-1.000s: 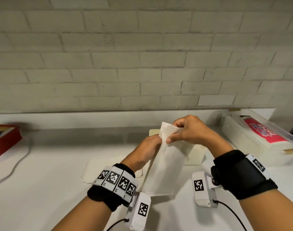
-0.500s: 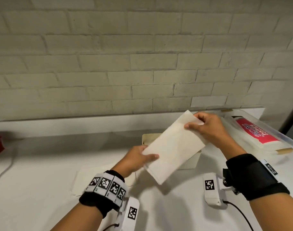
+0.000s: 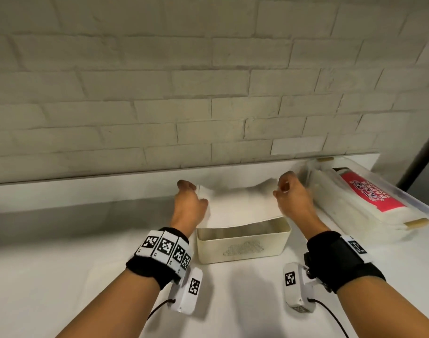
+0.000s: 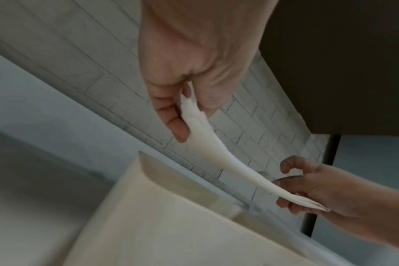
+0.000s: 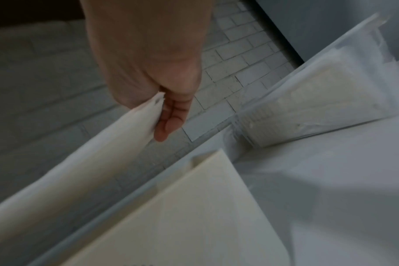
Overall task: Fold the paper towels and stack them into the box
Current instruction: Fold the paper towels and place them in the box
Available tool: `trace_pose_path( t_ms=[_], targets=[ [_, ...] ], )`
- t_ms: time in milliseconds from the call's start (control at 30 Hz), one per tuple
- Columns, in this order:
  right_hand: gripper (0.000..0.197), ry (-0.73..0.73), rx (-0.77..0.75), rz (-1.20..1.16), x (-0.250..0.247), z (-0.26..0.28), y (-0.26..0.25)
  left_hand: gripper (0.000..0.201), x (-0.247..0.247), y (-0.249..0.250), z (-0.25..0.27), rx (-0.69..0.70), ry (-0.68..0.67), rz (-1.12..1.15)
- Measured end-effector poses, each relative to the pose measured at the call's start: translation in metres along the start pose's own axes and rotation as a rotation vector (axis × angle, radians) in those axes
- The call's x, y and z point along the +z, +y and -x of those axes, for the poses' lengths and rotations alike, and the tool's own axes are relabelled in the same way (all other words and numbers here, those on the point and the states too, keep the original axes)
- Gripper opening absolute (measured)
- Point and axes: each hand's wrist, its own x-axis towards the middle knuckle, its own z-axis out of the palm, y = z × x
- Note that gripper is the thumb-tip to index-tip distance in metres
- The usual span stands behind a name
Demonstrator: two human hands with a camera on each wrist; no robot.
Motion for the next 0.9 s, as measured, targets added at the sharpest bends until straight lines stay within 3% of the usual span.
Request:
trace_pose_path(
  t_ms=[133, 367, 500, 800, 900],
  targets=[
    [0.023, -0.082, -0.049, 0.165, 0.016, -0.005, 0.012, 0.018, 0.016, -0.014, -0.01, 0.149, -0.125, -0.261],
    [0.029, -0.268, -0.088, 0.462, 0.041, -0.012, 0.026, 0.033, 0.04, -0.027, -0.016, 0.357, -0.398, -0.869],
    [0.03, -0.397, -0.087, 0.742, 0.049, -0.014, 0.02, 0.025, 0.045, -0.025, -0.009, 0.474, -0.445, -1.177],
    [0.053, -0.579, 0.047, 0.945, 0.058, -0.015, 0.008, 0.025, 0.038, -0.019, -0.013, 0.407, -0.398, -1.231],
    [0.056, -0.588, -0.022, 1.01, 0.058, -0.014, 0.006, 0.028, 0.038, -0.021, -0.013, 0.414, -0.356, -1.211]
  ],
)
